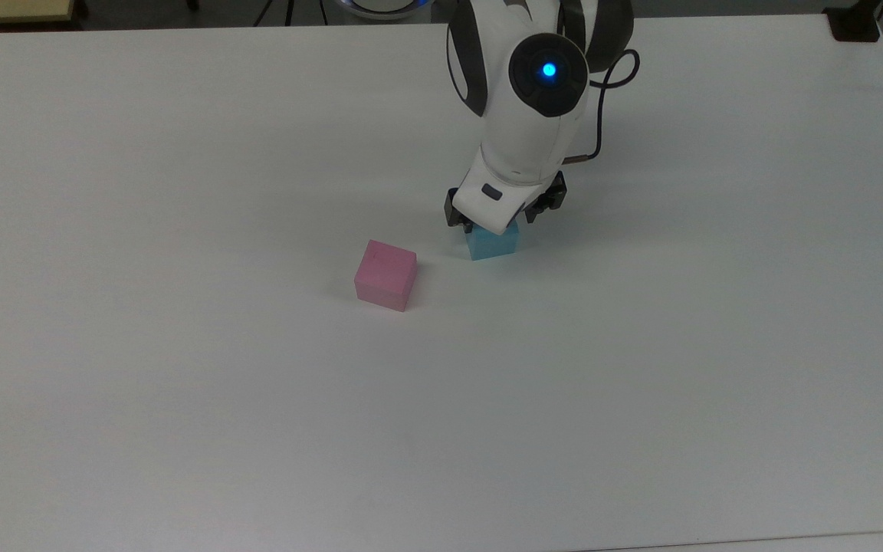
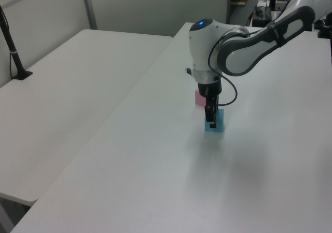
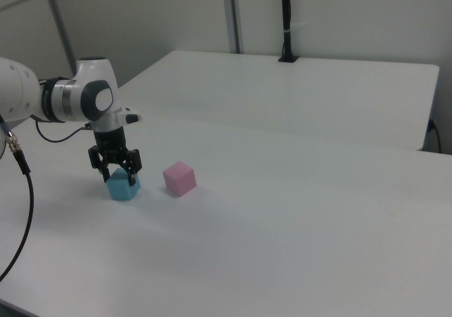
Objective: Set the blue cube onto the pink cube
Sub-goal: 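Close the gripper on the light-blue cube, then lift the blue cube and carry it over the pink cube, lowering onto it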
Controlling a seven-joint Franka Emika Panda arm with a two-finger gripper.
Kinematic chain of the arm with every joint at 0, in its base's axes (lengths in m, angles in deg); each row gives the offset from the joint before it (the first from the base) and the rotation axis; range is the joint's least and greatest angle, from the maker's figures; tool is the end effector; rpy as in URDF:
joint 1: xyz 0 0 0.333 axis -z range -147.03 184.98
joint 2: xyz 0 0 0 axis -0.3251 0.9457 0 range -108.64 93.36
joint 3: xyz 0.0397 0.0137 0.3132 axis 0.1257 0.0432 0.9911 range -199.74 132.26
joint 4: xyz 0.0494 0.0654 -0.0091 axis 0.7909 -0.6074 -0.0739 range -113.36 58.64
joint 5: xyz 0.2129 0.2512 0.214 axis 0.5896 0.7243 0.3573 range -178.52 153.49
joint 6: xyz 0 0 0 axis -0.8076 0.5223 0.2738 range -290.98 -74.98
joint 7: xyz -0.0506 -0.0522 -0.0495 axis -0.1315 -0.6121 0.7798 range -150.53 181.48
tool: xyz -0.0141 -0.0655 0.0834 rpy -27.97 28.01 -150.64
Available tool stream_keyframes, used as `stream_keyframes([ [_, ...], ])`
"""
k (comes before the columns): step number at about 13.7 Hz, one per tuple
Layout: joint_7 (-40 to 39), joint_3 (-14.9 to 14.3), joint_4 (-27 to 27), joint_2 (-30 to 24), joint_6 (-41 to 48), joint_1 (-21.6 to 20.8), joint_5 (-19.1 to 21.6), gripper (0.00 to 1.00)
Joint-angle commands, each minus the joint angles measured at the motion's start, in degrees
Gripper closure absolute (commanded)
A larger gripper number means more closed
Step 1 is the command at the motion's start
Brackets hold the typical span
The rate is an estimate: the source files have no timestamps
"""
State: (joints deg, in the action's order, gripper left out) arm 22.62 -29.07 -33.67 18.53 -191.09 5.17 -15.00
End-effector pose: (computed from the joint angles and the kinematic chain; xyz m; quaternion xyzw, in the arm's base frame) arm 0.6238 0.2002 0.3271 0.9924 0.1059 -0.0616 0.0149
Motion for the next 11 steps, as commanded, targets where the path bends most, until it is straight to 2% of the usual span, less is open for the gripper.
stream_keyframes([
  [1,1.91,-0.88,0.06,-1.38,0.49,-0.62,0.29,0.69],
  [5,1.03,-1.5,7.34,-3.14,11.64,3.42,0.2,0.69],
  [8,0.32,-1.59,9.9,-3.23,12.28,7.02,0.02,0.68],
  [10,0.15,-2.03,10.09,-2.97,11.67,9.39,-1.46,0.67],
  [11,-0.11,-2.03,10.35,-2.53,11.14,10.36,-1.82,0.65],
])
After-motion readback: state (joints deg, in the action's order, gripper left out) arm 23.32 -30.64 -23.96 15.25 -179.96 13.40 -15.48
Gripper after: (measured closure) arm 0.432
